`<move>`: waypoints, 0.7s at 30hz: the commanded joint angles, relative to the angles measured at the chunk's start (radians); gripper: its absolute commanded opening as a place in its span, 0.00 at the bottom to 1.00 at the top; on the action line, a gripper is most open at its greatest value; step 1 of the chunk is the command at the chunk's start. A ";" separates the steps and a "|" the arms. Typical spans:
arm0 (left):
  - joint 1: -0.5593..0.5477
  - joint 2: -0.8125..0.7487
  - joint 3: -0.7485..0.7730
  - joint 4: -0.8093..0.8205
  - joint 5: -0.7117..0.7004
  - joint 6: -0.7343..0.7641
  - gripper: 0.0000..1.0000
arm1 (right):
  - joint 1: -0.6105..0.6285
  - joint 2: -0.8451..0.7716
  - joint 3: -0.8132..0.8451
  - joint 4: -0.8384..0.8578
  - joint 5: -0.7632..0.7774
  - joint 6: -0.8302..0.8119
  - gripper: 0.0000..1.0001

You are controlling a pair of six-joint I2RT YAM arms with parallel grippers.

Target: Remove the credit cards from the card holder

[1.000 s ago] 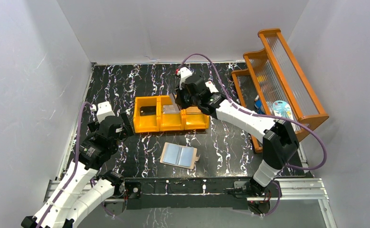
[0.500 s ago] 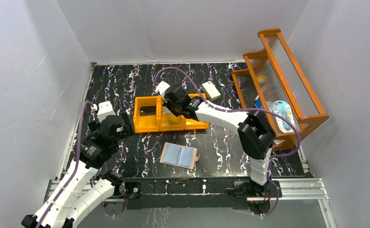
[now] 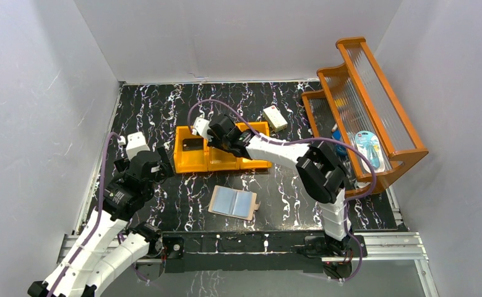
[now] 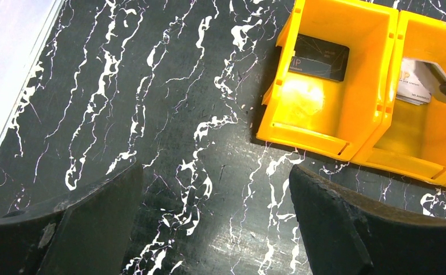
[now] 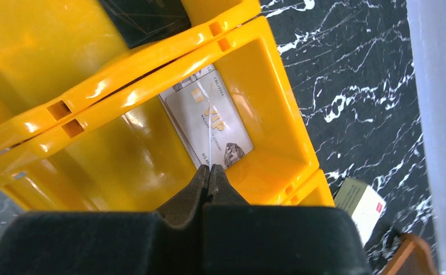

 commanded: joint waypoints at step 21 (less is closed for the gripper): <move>-0.002 -0.063 0.014 -0.049 -0.113 -0.038 0.98 | -0.038 0.121 -0.042 0.218 -0.036 -0.466 0.00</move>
